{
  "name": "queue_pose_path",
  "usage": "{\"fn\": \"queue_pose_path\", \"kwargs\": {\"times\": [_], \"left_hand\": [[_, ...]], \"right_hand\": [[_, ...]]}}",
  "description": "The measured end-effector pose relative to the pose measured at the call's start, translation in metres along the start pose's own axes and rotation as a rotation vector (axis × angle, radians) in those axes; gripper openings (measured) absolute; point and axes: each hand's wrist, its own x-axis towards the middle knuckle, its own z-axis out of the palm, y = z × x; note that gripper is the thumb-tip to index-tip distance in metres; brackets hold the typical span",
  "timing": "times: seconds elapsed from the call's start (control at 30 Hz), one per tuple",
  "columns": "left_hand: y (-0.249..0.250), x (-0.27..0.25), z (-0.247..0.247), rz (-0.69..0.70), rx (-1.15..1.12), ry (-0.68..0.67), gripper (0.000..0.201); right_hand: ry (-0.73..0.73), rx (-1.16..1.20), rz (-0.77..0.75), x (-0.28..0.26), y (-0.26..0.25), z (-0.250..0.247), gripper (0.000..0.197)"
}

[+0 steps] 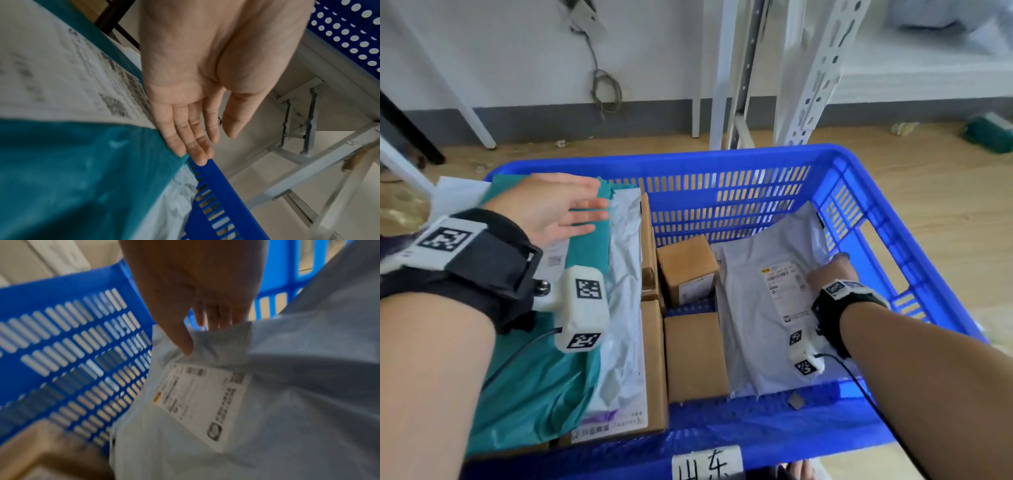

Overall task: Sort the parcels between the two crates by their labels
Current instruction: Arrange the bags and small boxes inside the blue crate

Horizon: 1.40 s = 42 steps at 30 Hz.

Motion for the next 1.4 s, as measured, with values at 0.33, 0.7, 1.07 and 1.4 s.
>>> {"fn": "queue_pose_path", "kwargs": {"times": [0.33,0.7,1.07,1.4], "left_hand": [[-0.001,0.012,-0.010,-0.001,0.004,0.034,0.008],[0.005,-0.007,-0.040,0.080,0.246,0.183,0.015],[-0.041,-0.027,-0.117,-0.274,0.774,0.268,0.062],[-0.039,-0.035,-0.106,-0.232,0.755,0.213,0.056]], "right_hand": [[-0.434,-0.681,-0.170,0.008,0.005,0.069,0.123],[-0.333,-0.391,-0.229,-0.009,-0.053,0.038,0.025],[-0.865,0.158,-0.334,-0.137,-0.185,0.018,0.036],[-0.851,0.421,-0.304,-0.169,-0.206,0.033,0.005]]}}
